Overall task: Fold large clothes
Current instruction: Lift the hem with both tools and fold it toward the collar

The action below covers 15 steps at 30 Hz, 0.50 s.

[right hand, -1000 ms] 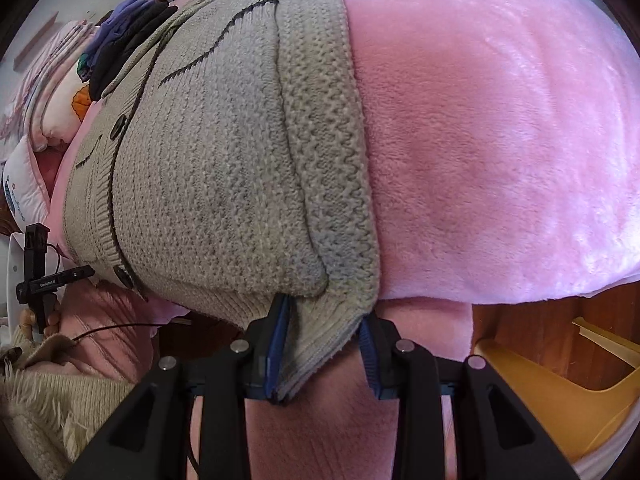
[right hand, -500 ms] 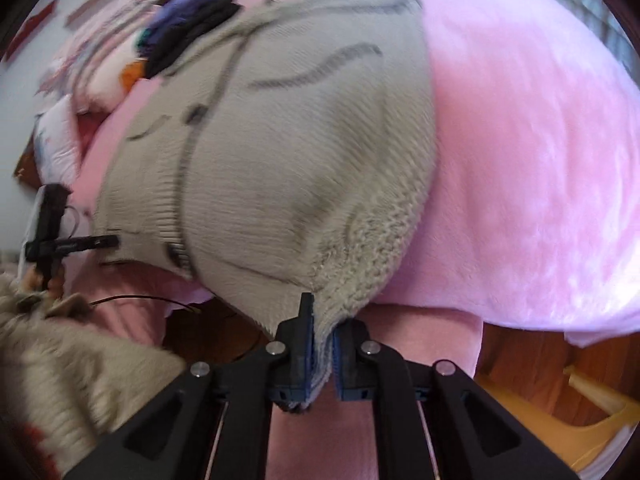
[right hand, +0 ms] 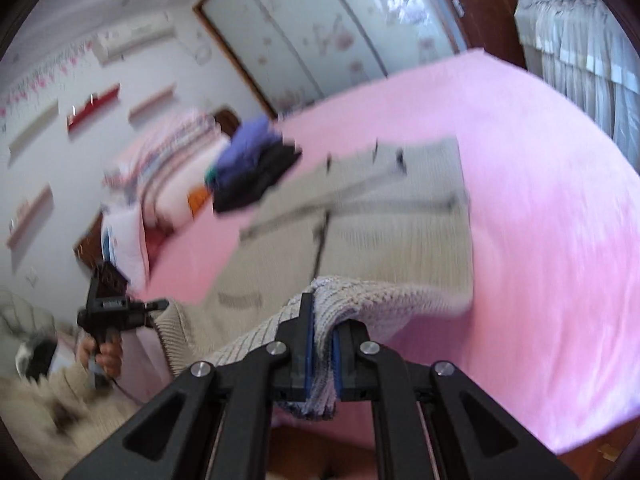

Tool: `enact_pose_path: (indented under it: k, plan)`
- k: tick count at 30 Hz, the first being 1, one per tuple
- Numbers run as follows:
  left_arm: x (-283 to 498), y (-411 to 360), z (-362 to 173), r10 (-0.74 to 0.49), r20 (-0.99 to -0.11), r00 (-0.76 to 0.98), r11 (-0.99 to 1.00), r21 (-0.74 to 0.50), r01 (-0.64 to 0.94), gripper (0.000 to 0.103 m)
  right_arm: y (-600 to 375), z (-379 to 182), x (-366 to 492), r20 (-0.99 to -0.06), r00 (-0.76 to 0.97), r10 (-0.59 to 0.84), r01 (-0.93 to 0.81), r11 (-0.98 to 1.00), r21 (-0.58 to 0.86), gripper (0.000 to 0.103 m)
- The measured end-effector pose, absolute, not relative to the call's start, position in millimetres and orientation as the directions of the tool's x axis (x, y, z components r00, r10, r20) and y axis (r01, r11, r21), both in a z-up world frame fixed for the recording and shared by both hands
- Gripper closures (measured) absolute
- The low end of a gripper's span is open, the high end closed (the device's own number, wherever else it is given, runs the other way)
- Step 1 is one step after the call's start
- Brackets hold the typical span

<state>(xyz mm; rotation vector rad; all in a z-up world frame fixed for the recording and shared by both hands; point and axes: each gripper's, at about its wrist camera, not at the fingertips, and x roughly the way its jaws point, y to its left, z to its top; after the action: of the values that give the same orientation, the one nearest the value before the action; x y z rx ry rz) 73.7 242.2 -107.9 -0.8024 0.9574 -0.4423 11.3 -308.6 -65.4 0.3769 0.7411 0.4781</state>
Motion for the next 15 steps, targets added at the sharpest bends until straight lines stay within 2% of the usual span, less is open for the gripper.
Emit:
enact_pose_path:
  k: [4, 7, 11, 15]
  plan:
    - [129.7, 256.6, -77.8, -0.573, -0.549, 0.609, 0.666, -0.744, -0.044, 0.093, -327.1, -44.0, 64.6, -0.473, 0.726, 0.5, -0.192, 0.807, 0.558, 0.097]
    - [180.0, 258.9, -67.6, -0.526, -0.559, 0.641, 0.682, -0.728, -0.076, 0.093, -337.9, -36.9, 107.7, -0.462, 0.759, 0.459, -0.139, 0.807, 0.573, 0.097]
    - [238.9, 238.4, -66.2, -0.469, -0.615, 0.634, 0.748, -0.658, -0.085, 0.093, -336.8, -39.4, 168.9, -0.477, 0.78, 0.405, -0.09, 0.826, 0.556, 0.097]
    - [291.7, 228.5, -81.4, -0.432, -0.659, 0.616, 0.783, -0.613, -0.106, 0.093, -335.9, -55.4, 224.4, -0.529, 0.767, 0.363, -0.024, 0.84, 0.541, 0.097]
